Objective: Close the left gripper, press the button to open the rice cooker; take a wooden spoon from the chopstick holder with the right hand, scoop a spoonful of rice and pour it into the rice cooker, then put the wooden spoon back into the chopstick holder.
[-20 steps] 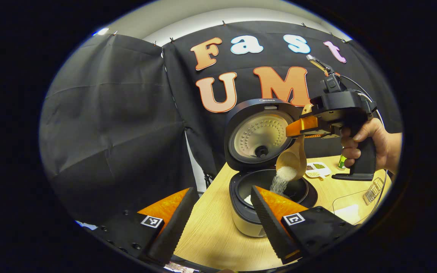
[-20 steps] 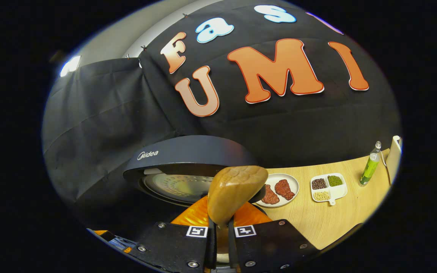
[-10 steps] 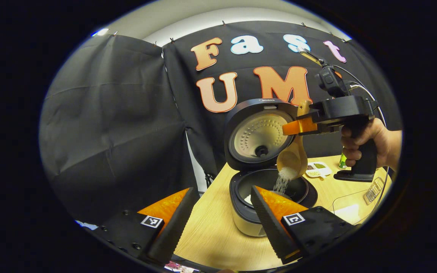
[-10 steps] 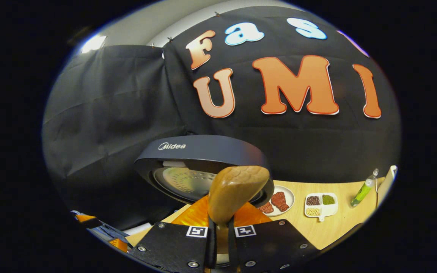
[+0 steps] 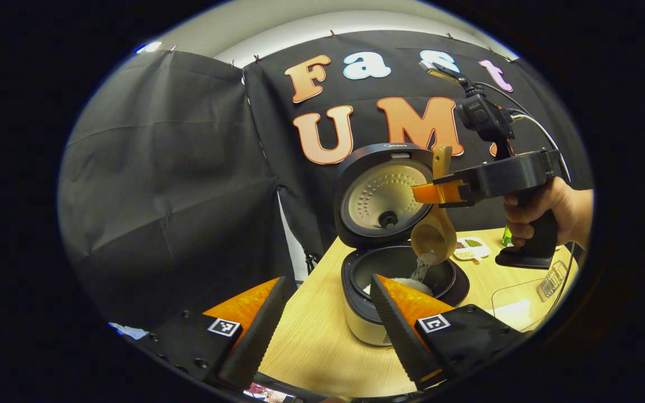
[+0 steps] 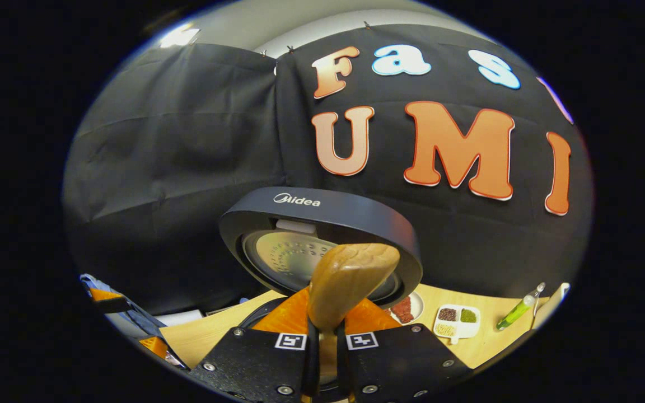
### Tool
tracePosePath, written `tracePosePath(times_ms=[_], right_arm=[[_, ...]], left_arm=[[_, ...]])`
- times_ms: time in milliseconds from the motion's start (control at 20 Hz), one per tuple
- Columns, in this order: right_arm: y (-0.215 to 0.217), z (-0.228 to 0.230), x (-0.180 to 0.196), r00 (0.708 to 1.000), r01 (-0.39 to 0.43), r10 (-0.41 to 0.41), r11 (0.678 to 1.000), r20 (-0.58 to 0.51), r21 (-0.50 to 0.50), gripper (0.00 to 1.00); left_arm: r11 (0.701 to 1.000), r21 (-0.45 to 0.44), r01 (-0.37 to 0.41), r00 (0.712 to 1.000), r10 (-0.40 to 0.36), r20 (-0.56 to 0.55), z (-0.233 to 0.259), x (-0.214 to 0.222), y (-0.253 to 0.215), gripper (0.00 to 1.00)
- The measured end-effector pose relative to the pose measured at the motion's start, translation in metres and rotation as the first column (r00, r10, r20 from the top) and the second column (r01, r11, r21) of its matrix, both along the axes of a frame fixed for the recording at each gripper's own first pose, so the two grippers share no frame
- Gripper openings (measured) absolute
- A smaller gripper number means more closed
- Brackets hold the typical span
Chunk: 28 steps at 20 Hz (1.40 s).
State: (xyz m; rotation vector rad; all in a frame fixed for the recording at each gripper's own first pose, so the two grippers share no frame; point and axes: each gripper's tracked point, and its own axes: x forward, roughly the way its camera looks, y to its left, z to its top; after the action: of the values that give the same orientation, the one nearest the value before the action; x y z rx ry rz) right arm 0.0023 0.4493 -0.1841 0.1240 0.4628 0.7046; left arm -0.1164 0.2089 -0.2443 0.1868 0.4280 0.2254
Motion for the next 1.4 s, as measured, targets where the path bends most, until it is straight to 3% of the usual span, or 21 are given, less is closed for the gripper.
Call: tracePosePath(times_ms=[250,350,550,750,800,850,900,1000,1100,1150,1300,1350,1400], right_arm=[[0.002,0.011,-0.006,0.999,-0.037,0.036,0.999,0.034,0.029,0.12],[-0.003,0.011,-0.01,0.999,-0.03,0.032,0.996,-0.02,0.08,0.12],[-0.033,0.017,-0.004,0.985,0.051,-0.011,0.973,-0.172,0.226,0.11],[-0.086,0.013,0.006,0.973,0.13,-0.076,0.96,-0.22,0.247,0.11],[-0.097,0.012,0.006,0.964,0.156,-0.086,0.951,-0.253,0.268,0.14],[-0.106,0.011,0.006,0.955,0.183,-0.101,0.941,-0.279,0.285,0.16],[-0.116,0.01,0.011,0.953,0.205,-0.126,0.937,-0.274,0.284,0.11],[-0.125,0.01,0.02,0.954,0.225,-0.156,0.936,-0.255,0.27,0.12],[-0.115,0.017,0.021,0.956,0.219,-0.144,0.93,-0.255,0.294,0.12],[-0.107,0.022,0.022,0.958,0.212,-0.137,0.929,-0.25,0.304,0.12],[-0.078,0.032,0.027,0.976,0.158,-0.102,0.941,-0.193,0.298,0.16],[-0.067,0.036,0.026,0.984,0.129,-0.087,0.951,-0.157,0.282,0.12],[-0.056,0.042,0.025,0.992,0.096,-0.069,0.959,-0.109,0.265,0.12]], left_arm=[[1.0,0.018,-0.001,1.0,0.001,0.011,0.005,-0.005,-0.006,0.92],[1.0,0.019,-0.007,1.0,0.007,0.013,0.006,-0.007,-0.01,0.91],[0.999,0.028,-0.022,1.0,0.021,0.015,0.011,-0.013,-0.018,0.92],[0.999,0.031,-0.023,1.0,0.022,0.012,0.014,-0.016,-0.036,0.92],[0.999,0.027,-0.023,1.0,0.022,0.012,0.016,-0.016,-0.041,0.99],[1.0,0.019,-0.021,1.0,0.021,0.012,0.016,-0.016,-0.047,0.99],[1.0,0.012,-0.021,1.0,0.021,0.01,0.016,-0.016,-0.053,0.99],[1.0,0.004,-0.023,1.0,0.023,0.004,0.016,-0.017,-0.062,0.99],[1.0,-0.004,-0.03,1.0,0.03,0.004,0.018,-0.02,-0.066,0.99],[0.999,0.0,-0.035,0.999,0.035,0.007,0.02,-0.024,-0.065,0.92],[0.997,0.033,-0.065,0.998,0.065,0.013,0.025,-0.035,-0.052,0.92],[0.996,0.037,-0.08,0.997,0.08,0.011,0.025,-0.04,-0.046,0.99],[0.995,0.038,-0.096,0.995,0.096,0.011,0.025,-0.043,-0.04,0.92]])
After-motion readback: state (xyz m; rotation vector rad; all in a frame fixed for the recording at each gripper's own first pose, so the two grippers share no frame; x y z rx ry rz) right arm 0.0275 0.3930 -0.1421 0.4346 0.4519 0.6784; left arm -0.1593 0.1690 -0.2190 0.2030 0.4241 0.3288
